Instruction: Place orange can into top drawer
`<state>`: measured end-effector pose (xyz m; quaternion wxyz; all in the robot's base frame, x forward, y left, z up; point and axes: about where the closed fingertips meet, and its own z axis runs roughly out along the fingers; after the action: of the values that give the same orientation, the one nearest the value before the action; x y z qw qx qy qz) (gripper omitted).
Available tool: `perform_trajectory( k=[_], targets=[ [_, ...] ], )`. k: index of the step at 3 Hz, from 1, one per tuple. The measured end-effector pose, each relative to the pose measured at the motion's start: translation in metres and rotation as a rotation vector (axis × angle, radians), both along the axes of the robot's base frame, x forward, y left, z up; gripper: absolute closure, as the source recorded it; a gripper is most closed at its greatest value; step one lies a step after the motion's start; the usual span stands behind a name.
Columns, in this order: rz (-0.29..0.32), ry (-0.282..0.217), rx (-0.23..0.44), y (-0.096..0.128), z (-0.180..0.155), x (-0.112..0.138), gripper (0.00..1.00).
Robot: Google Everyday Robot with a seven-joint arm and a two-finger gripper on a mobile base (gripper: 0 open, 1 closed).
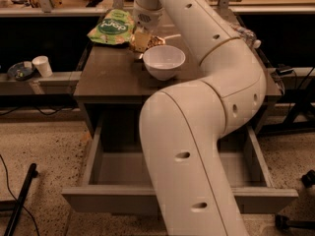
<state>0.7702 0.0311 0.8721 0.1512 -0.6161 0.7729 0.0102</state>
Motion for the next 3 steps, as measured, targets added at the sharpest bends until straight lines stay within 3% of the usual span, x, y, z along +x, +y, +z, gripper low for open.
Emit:
perform_trajectory(
  k=[1,2,3],
  targets=[
    [0.107,-0.05,0.113,0.016,0.058,-0.024,1.0],
    [0.241,-0.101,0.306,0.028,0.127,-0.068,1.0],
    [0.271,-0.107,0.451,0.011,0.152,-0.098,1.0]
  ],
)
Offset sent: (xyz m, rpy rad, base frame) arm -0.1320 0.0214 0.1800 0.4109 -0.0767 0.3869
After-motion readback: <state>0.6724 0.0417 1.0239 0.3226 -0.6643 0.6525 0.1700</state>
